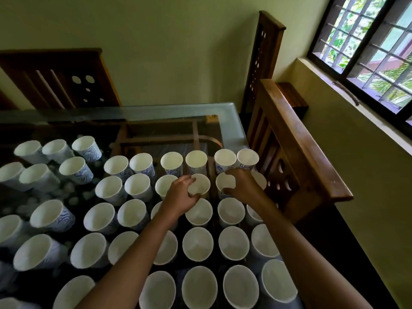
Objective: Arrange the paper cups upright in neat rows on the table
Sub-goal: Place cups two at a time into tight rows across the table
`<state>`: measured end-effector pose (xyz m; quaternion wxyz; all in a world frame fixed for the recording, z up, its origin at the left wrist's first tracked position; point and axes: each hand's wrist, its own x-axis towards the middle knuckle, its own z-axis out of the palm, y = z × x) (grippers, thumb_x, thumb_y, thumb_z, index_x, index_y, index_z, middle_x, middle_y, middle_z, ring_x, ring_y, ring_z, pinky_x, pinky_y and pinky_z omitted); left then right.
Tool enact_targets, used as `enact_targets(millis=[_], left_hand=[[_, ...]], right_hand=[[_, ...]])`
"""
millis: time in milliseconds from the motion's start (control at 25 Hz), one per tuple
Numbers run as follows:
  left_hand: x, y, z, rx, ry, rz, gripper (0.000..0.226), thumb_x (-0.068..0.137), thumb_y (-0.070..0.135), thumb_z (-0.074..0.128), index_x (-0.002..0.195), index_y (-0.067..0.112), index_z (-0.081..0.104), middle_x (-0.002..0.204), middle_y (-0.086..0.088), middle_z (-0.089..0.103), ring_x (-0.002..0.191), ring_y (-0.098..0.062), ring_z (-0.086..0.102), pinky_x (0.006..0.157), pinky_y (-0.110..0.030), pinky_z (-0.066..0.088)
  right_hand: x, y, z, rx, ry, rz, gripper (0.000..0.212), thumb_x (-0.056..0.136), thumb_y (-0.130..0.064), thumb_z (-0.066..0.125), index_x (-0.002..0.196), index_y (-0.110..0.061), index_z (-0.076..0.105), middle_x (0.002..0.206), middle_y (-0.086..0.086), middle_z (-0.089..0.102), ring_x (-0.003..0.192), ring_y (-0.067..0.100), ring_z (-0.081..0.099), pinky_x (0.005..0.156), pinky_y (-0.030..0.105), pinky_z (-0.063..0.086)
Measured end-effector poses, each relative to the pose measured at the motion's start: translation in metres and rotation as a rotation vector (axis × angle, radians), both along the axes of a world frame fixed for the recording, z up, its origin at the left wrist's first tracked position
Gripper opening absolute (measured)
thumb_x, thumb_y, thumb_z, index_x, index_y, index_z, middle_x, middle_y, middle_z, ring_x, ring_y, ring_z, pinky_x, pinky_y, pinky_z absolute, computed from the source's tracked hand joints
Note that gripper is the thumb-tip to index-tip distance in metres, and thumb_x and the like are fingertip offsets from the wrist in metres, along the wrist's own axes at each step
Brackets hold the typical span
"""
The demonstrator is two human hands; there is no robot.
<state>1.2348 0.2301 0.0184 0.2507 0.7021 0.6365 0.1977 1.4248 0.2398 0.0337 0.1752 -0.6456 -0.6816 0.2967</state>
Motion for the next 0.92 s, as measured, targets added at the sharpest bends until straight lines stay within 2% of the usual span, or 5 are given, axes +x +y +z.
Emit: enact_targets(millis=[240, 360, 480, 680, 920], left_hand=[[-0.009, -0.003, -0.002, 0.021, -0.035, 0.028, 0.059, 0.077, 0.023, 0.073, 0.130, 0.008, 0.051, 0.137, -0.009, 0.049, 0.126, -0.024, 0.045, 0.105, -0.036, 0.035], [-0.014, -0.010, -0.002, 0.030, -0.056, 0.025, 0.056, 0.078, 0.023, 0.072, 0.128, 0.008, 0.053, 0.135, -0.010, 0.051, 0.124, -0.024, 0.047, 0.104, -0.035, 0.035], [-0.026, -0.021, -0.001, 0.044, -0.057, 0.047, 0.054, 0.080, 0.022, 0.070, 0.130, 0.009, 0.052, 0.136, -0.008, 0.050, 0.126, -0.025, 0.045, 0.104, -0.035, 0.035], [-0.062, -0.026, -0.003, 0.043, 0.002, 0.147, 0.052, 0.081, 0.021, 0.069, 0.129, 0.008, 0.051, 0.136, -0.010, 0.049, 0.125, -0.024, 0.045, 0.103, -0.034, 0.036], [-0.084, -0.013, -0.005, 0.001, 0.033, 0.119, 0.058, 0.080, 0.026, 0.070, 0.130, 0.007, 0.050, 0.137, -0.011, 0.049, 0.127, -0.025, 0.043, 0.106, -0.036, 0.033]], right_hand=[[-0.013, -0.002, -0.005, 0.034, -0.011, 0.038, 0.052, 0.077, -0.011, 0.073, 0.125, -0.002, 0.053, 0.125, 0.014, 0.056, 0.114, 0.029, 0.054, 0.090, 0.020, 0.037], [-0.020, -0.005, -0.004, 0.069, -0.009, 0.028, 0.051, 0.076, -0.014, 0.074, 0.123, -0.005, 0.054, 0.123, 0.012, 0.058, 0.111, 0.027, 0.055, 0.090, 0.027, 0.041], [-0.033, -0.009, 0.004, 0.088, -0.033, 0.123, 0.043, 0.079, -0.013, 0.072, 0.119, -0.003, 0.058, 0.120, 0.014, 0.061, 0.107, 0.029, 0.058, 0.083, 0.025, 0.042], [-0.060, -0.010, 0.007, 0.068, -0.111, 0.147, 0.060, 0.080, -0.022, 0.072, 0.133, -0.009, 0.048, 0.135, 0.012, 0.051, 0.120, 0.027, 0.050, 0.096, 0.032, 0.042], [-0.086, -0.002, 0.002, 0.110, -0.143, 0.097, 0.056, 0.081, -0.019, 0.071, 0.131, -0.010, 0.049, 0.138, 0.011, 0.047, 0.122, 0.026, 0.046, 0.096, 0.032, 0.040]])
